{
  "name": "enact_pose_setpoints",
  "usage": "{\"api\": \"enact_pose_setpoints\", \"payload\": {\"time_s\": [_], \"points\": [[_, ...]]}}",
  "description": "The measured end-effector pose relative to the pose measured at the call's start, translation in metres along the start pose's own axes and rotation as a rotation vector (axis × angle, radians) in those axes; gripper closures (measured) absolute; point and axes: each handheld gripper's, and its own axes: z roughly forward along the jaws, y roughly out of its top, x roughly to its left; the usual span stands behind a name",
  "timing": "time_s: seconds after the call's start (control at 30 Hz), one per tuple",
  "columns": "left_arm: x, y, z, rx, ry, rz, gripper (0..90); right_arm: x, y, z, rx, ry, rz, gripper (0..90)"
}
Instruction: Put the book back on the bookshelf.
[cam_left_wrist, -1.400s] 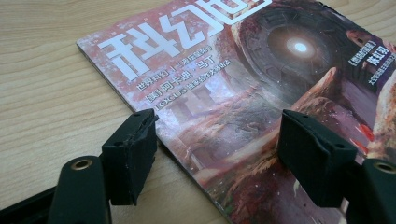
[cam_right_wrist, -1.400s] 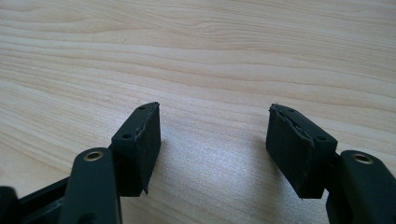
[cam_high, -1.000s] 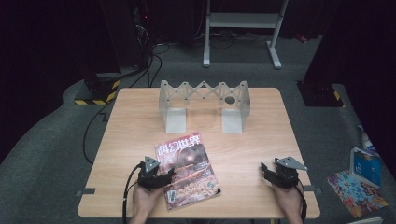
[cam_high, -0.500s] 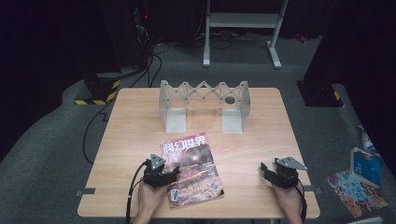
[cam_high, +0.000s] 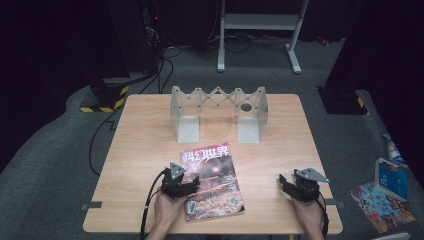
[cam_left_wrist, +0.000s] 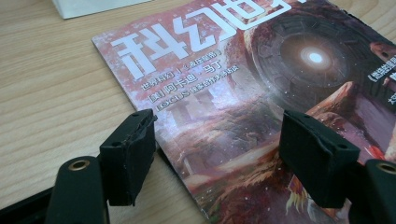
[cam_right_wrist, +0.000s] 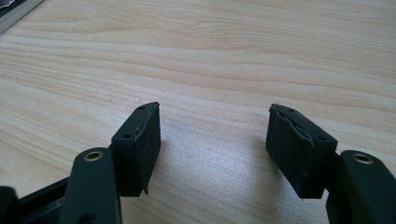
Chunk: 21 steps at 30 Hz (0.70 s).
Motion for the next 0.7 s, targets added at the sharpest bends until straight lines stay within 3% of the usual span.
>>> {"api": "enact_pose_setpoints", "payload": {"time_s": [0.7], "points": [[-0.016,0.012,0.016,-0.002,-0.030,0.036,26.3,0.000,0.000,0.000,0.000,0.002,-0.002,35.5]]}}
